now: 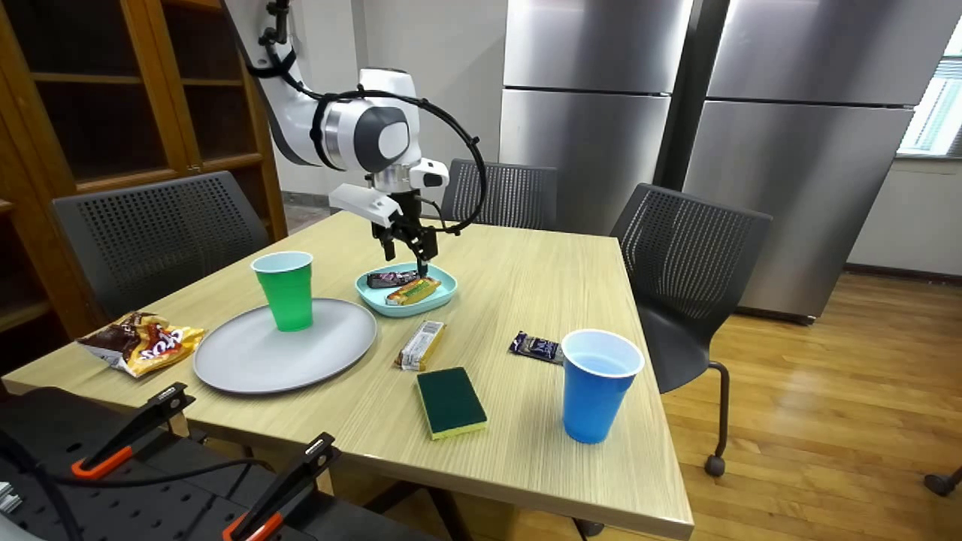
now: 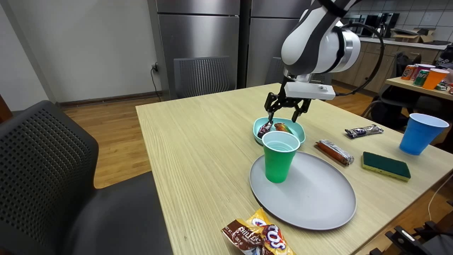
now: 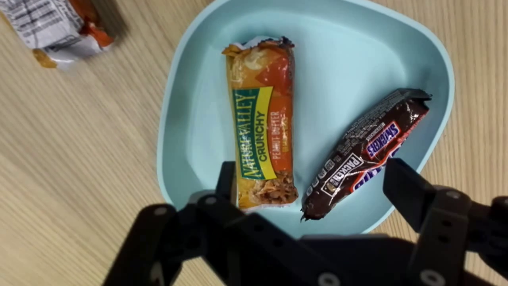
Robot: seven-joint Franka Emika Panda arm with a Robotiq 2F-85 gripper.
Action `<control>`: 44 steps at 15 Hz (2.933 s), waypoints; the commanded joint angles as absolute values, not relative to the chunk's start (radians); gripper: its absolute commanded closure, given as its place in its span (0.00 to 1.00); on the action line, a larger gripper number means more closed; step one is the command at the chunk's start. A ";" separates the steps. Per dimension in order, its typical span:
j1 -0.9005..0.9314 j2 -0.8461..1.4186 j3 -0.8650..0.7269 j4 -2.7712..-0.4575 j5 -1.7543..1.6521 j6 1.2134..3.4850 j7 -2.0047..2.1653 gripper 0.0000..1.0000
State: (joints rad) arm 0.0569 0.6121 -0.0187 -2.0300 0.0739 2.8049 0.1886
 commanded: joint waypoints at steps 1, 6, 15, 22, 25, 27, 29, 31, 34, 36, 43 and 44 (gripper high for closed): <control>0.052 0.535 -0.022 -2.098 0.038 2.795 0.122 0.00; -0.023 0.444 0.021 -2.195 -0.015 2.796 -0.111 0.00; -0.115 0.422 0.055 -2.239 -0.008 2.802 -0.299 0.00; -0.117 0.417 0.060 -2.253 -0.005 2.820 -0.306 0.00; -0.159 0.393 0.088 -2.284 0.041 2.818 -0.329 0.00; -0.189 0.383 0.105 -2.302 0.067 2.825 -0.355 0.00; -0.217 0.382 0.121 -2.314 0.094 2.833 -0.370 0.00; -0.251 0.391 0.145 -2.321 0.125 2.844 -0.398 0.00; -0.282 0.402 0.159 -2.338 0.147 2.869 -0.420 0.00; -0.292 0.410 0.155 -2.356 0.143 2.908 -0.422 0.00; -0.321 0.492 0.154 -2.372 0.105 3.001 -0.390 0.00; -0.318 0.507 0.148 -2.370 0.096 3.007 -0.383 0.00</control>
State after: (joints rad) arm -0.2902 0.4807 0.1288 -2.3625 0.1184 2.9693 -0.3827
